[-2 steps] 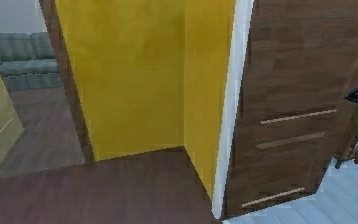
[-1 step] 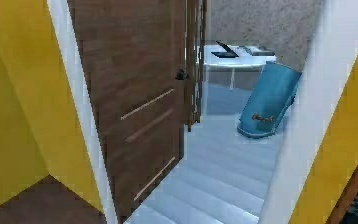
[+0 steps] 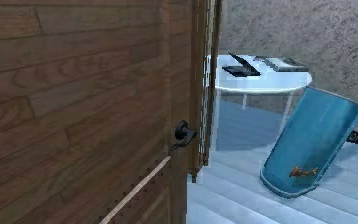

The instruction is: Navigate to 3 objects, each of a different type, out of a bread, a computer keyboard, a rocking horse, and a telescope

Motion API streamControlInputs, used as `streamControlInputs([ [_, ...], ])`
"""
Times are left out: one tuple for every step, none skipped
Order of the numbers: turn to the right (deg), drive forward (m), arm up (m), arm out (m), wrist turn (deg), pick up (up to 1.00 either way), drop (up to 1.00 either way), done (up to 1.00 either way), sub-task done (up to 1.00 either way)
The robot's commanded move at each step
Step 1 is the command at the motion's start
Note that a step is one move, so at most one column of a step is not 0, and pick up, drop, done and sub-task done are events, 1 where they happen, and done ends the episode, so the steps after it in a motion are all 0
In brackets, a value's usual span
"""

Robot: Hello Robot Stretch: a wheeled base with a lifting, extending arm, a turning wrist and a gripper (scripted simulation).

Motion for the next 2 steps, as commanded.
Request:
streamControlInputs([
  [30.0, 0.0, 0.0, 0.0, 0.0, 0.0, 0.0, 0.0, 0.0],
  [0.0, 1.0, 0.0, 0.0, 0.0, 0.0, 0.0, 0.0, 0.0],
])
